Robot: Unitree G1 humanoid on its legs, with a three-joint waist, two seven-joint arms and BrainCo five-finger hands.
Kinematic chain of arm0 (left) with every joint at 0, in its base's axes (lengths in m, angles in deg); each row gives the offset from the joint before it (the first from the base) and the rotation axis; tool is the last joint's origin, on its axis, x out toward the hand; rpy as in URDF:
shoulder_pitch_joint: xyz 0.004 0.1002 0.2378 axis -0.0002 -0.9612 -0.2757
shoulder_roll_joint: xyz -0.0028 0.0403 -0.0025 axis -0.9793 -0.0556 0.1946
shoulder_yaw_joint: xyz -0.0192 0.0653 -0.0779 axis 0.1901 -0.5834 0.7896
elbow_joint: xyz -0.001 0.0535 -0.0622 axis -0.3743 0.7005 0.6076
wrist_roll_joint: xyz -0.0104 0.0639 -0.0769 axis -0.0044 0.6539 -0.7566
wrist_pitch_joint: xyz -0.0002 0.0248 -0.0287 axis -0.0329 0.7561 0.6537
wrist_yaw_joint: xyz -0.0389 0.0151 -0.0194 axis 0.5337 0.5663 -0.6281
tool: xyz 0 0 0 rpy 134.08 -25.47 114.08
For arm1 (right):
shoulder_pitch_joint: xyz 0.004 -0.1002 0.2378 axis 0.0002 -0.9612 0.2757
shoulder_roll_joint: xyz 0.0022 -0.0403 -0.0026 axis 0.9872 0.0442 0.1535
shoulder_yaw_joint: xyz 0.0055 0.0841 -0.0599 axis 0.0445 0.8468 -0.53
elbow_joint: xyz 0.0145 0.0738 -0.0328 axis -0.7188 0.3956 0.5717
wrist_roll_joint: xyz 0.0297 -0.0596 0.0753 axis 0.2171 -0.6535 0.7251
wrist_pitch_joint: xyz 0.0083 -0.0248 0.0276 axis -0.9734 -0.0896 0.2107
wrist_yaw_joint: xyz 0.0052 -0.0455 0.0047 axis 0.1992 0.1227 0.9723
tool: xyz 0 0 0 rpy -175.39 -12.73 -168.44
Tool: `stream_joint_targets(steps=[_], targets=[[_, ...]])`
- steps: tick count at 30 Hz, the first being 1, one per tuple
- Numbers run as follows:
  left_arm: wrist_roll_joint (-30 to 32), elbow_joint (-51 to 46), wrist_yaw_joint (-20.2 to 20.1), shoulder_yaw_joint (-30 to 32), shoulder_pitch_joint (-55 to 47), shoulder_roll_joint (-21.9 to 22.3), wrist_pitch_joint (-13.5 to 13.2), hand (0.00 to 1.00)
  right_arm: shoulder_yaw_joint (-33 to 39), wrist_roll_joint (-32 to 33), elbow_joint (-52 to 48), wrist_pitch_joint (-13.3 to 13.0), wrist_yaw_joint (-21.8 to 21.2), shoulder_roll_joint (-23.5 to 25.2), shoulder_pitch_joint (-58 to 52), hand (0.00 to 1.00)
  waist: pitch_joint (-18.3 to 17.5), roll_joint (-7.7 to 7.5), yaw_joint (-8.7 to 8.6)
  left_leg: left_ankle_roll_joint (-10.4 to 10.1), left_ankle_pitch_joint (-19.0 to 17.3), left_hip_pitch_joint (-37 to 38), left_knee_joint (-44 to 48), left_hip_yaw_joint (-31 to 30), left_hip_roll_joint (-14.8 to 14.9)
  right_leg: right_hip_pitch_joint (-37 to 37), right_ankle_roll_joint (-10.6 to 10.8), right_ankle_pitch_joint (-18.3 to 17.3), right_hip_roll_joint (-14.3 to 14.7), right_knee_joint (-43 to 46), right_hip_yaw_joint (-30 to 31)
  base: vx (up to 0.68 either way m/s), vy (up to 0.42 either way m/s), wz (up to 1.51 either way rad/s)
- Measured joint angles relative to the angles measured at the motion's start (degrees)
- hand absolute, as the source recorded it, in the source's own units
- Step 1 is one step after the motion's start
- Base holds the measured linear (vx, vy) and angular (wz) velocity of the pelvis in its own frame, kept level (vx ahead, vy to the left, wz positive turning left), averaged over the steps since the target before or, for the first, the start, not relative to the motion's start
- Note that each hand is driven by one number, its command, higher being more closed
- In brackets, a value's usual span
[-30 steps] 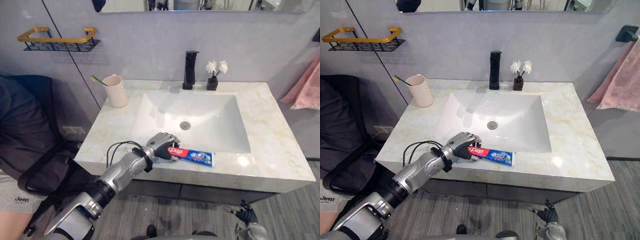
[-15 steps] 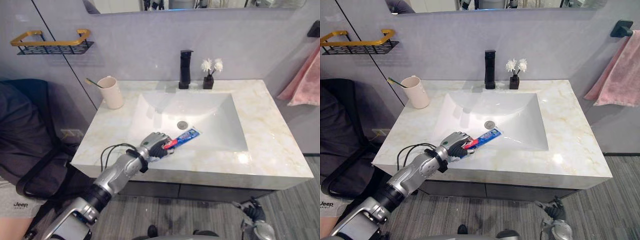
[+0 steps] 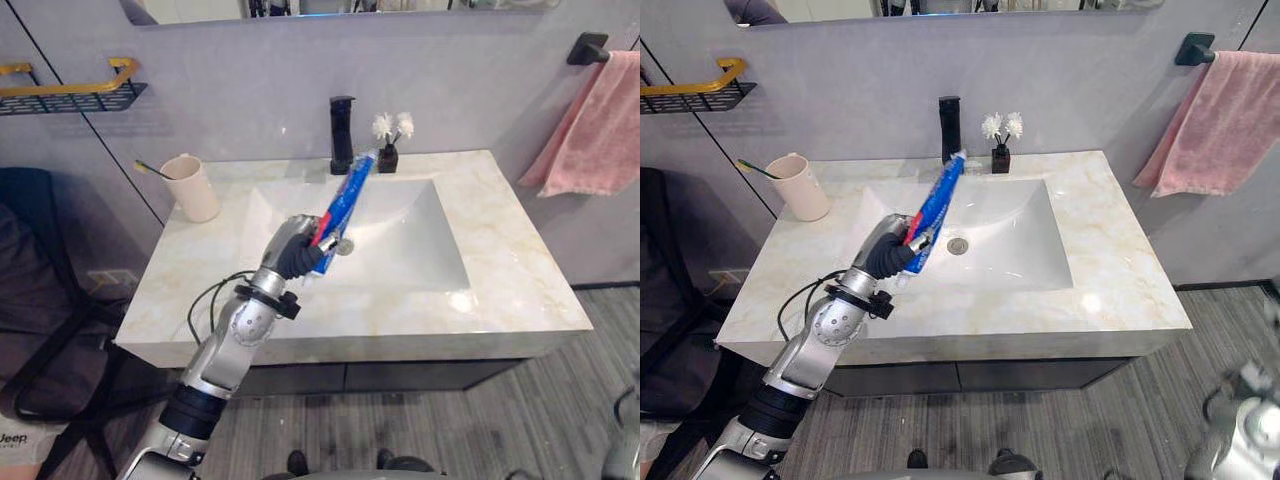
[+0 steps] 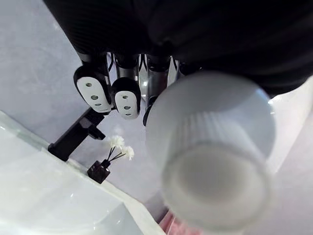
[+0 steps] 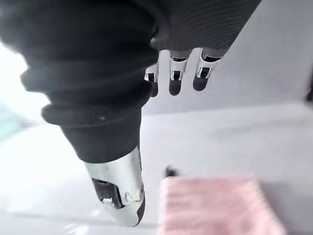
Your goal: Organize washtable
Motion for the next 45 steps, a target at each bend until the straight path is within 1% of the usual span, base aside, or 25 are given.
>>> stream_joint_targets(steps=[1, 2, 3, 4, 5, 6, 7, 8, 9, 11, 12, 14, 15, 18, 23, 27, 30, 31, 33, 34, 35, 37, 38, 45], targets=[[-0.8, -0.6, 0.0, 0.4, -0.2, 0.0, 0.0, 1.00, -3.8, 2.4, -2.6, -1.6, -1.7, -2.0, 2.0, 0.00, 0.0, -0.01, 0.36, 0.0, 0.0, 0.0, 0.0, 0.0, 0.0, 0.0, 0.0, 0.1, 0.0, 0.0, 0.1, -0.03, 0.002, -0.06], [-1.8, -1.6, 0.0, 0.5, -0.4, 0.0, 0.0, 1.00, -8.9, 5.7, -5.2, -2.9, -4.1, -4.4, 4.6, 0.00, -0.1, -0.01, 1.26, 0.0, 0.0, 0.0, 0.0, 0.3, 0.0, -0.1, 0.0, 0.2, 0.1, 0.0, 0.3, -0.03, 0.002, -0.06], [-2.3, -2.1, 0.0, 0.5, -0.6, 0.0, 0.0, 1.00, -11.2, 7.0, -6.0, -3.3, -5.0, -5.3, 6.0, 0.00, -0.2, -0.07, 1.44, 0.0, 0.0, 0.0, 0.0, 0.3, 0.0, -0.1, 0.0, 0.3, 0.1, 0.0, 0.3, 0.00, 0.000, 0.00], [-3.2, -3.0, 0.0, 0.6, -1.1, -0.1, 0.0, 1.00, -16.3, 8.9, -6.9, -3.6, -6.9, -7.0, 9.2, 0.00, -0.5, -0.22, 1.71, 0.0, 0.0, 0.0, 0.0, 0.1, -0.1, 0.0, 0.0, 0.3, 0.1, 0.0, 0.2, -0.01, 0.000, 0.04], [-4.2, -3.5, 0.0, 0.6, -1.1, -0.1, -0.1, 1.00, -22.5, 12.2, -7.2, -3.9, -9.4, -8.3, 13.1, 0.00, -1.0, -0.42, 2.55, 0.0, 0.0, 0.0, 0.0, 0.0, -0.1, 0.0, 0.0, 0.3, 0.0, 0.0, 0.1, -0.01, -0.001, 0.04], [-4.8, -3.6, 0.0, 0.6, -1.0, -0.1, -0.1, 1.00, -24.7, 13.1, -7.2, -3.9, -10.2, -8.4, 14.6, 0.00, -1.2, -0.53, 2.82, 0.0, 0.0, 0.0, 0.0, 0.0, -0.1, 0.0, 0.0, 0.3, 0.0, 0.0, 0.1, -0.01, -0.003, 0.06], [-5.6, -3.7, 0.1, 0.6, -0.9, -0.1, -0.1, 1.00, -29.6, 14.9, -7.2, -3.9, -11.5, -8.4, 18.0, 0.00, -1.3, -0.67, 3.12, 0.0, 0.1, 0.0, 0.0, -0.3, -0.2, 0.2, 0.0, 0.3, 0.0, 0.1, -0.2, -0.01, -0.005, 0.10], [-5.8, -3.7, 0.1, 0.5, -0.9, -0.1, -0.1, 1.00, -35.1, 16.4, -7.0, -3.7, -12.5, -8.3, 21.2, 0.00, -1.3, -0.74, 3.92, 0.1, 0.1, 0.0, 0.0, -0.5, -0.2, 0.2, 0.0, 0.3, -0.1, 0.1, -0.5, -0.01, -0.004, 0.10], [-5.8, -3.7, 0.2, 0.3, -0.8, -0.1, -0.1, 1.00, -37.0, 16.7, -6.9, -3.4, -12.6, -8.3, 22.2, 0.00, -1.3, -0.74, 4.31, 0.1, 0.2, 0.0, 0.0, -0.5, -0.3, 0.2, 0.0, 0.3, -0.1, 0.1, -0.5, -0.01, 0.000, 0.14], [-6.6, -3.7, 0.7, -1.3, -0.7, -0.3, 0.0, 1.00, -44.6, 17.1, -5.0, -1.7, -13.7, -7.3, 25.9, 0.00, -1.3, -0.77, 5.20, 0.4, 0.4, 0.0, 0.0, -1.3, -0.8, 0.7, 0.1, 0.3, -0.5, 0.2, -1.6, -0.01, 0.010, 0.21], [-6.9, -3.7, 0.9, -1.6, -0.7, -0.3, 0.0, 1.00, -45.8, 17.1, -4.5, -1.1, -13.7, -6.6, 26.5, 0.00, -1.3, -0.77, 5.38, 0.5, 0.5, 0.0, 0.0, -1.5, -0.9, 0.9, 0.1, 0.3, -0.6, 0.2, -1.7, 0.00, 0.020, 0.21], [-7.0, -3.7, 1.6, -3.6, 0.6, -0.1, 0.2, 1.00, -50.0, 17.5, -2.1, 1.1, -13.7, -2.9, 27.2, 0.00, -1.3, -0.76, 6.12, 0.8, 0.7, -0.1, 0.0, -2.1, -1.1, 1.0, 0.2, 0.2, -1.1, 0.3, -2.7, -0.02, 0.015, 0.17], [-7.0, -3.7, 1.6, -4.0, 1.0, -0.1, 0.2, 1.00, -51.0, 18.0, -1.4, 1.5, -13.7, -2.3, 27.3, 0.00, -1.3, -0.76, 6.21, 0.8, 0.8, -0.1, 0.0, -2.2, -1.2, 1.0, 0.3, 0.1, -1.3, 0.4, -2.8, -0.05, 0.012, 0.14], [-6.9, -3.5, 2.7, -5.3, 3.3, 0.5, 0.4, 1.00, -56.2, 19.6, 1.6, 3.9, -13.7, 1.7, 27.3, 0.00, -1.3, -0.77, 6.16, 1.3, 1.2, -0.5, -0.4, -3.2, -2.0, 0.8, 0.3, 0.0, -1.9, 1.0, -3.2, -0.06, 0.022, 0.09], [-5.5, -3.0, 4.1, -7.0, 4.2, 1.5, 1.3, 1.00, -58.4, 21.0, 3.7, 4.6, -13.6, 4.8, 27.5, 0.00, -1.3, -0.78, 6.11, 1.6, 1.8, -1.1, -0.4, -3.5, -2.4, 0.1, 0.3, 0.0, -2.4, 1.6, -4.0, -0.06, 0.013, 0.09], [-3.0, -2.7, 4.1, -9.0, 4.2, 1.6, 1.5, 1.00, -61.1, 22.5, 5.8, 4.7, -13.5, 5.6, 28.2, 0.00, -1.4, -0.79, 6.14, 1.7, 2.4, -1.2, -0.5, -3.6, -2.3, 0.1, 0.3, 0.1, -2.4, 1.6, -4.3, -0.03, -0.002, 0.03], [-2.7, -1.3, 4.5, -9.8, 4.2, 2.1, 1.5, 1.00, -61.9, 23.5, 6.1, 4.8, -13.5, 5.9, 28.2, 0.00, -1.4, -0.80, 6.12, 1.6, 2.7, -1.5, -0.5, -3.7, -2.3, 0.0, 0.3, 0.1, -2.3, 1.3, -4.4, -0.03, -0.010, 0.02], [-2.7, -0.5, 4.9, -10.2, 4.2, 2.3, 1.5, 1.00, -62.2, 24.0, 6.6, 4.9, -13.3, 6.0, 28.2, 1.00, -1.5, -0.86, 6.11, 1.5, 2.7, -1.6, -0.5, -3.7, -2.3, -0.1, 0.2, 0.2, -2.3, 1.1, -4.4, 0.00, 0.000, 0.00], [-2.7, 0.2, 5.0, -10.9, 4.2, 2.6, 1.8, 1.00, -62.3, 25.1, 7.7, 4.9, -13.4, 6.3, 28.2, 1.00, -2.0, -0.95, 6.11, 1.6, 2.9, -2.2, -0.5, -3.7, -2.1, -0.6, 0.2, 0.5, -2.2, 0.9, -4.3, 0.00, 0.000, 0.00], [-2.7, 1.5, 5.1, -11.5, 4.2, 2.5, 1.8, 1.00, -62.7, 25.5, 8.3, 5.4, -13.2, 6.1, 28.2, 1.00, -2.8, -0.97, 6.12, 1.5, 3.0, -2.9, -0.5, -3.8, -2.1, -1.0, -0.1, 1.0, -2.1, 0.4, -4.3, 0.00, -0.010, -0.05], [-2.7, 2.1, 5.2, -12.2, 4.2, 2.5, 1.8, 1.00, -63.1, 25.7, 8.4, 5.8, -13.0, 5.6, 28.2, 1.00, -2.9, -1.04, 6.13, 1.5, 3.0, -3.1, -0.4, -3.7, -2.0, -0.9, 0.2, 1.8, -2.0, -0.5, -4.2, 0.01, -0.010, -0.07], [-2.7, 2.9, 5.2, -12.5, 4.3, 2.5, 1.8, 1.00, -63.8, 26.4, 8.4, 5.8, -12.9, 4.7, 28.2, 1.00, -2.9, -1.07, 6.19, 1.5, 3.1, -3.2, -0.4, -3.7, -2.0, -0.6, 0.0, 2.4, -1.9, -1.3, -4.1, 0.00, -0.018, -0.05], [-2.8, 3.4, 5.2, -12.8, 4.3, 2.5, 1.8, 1.00, -64.2, 27.2, 8.4, 5.9, -12.6, 4.4, 28.2, 1.00, -3.0, -1.13, 6.17, 1.4, 3.1, -3.2, -0.4, -3.7, -1.9, -0.6, 0.0, 2.5, -1.8, -1.3, -4.1, 0.00, 0.000, 0.00], [-2.9, 5.6, 5.4, -12.9, 4.2, 2.6, 1.1, 1.00, -64.3, 27.3, 8.4, 6.2, -12.6, 4.0, 28.2, 1.00, -3.1, -1.35, 6.31, 0.9, 3.5, -3.2, -0.5, -3.6, -0.7, -0.5, -0.6, 3.0, -0.9, -2.0, -3.8, -0.02, -0.022, -0.02]])
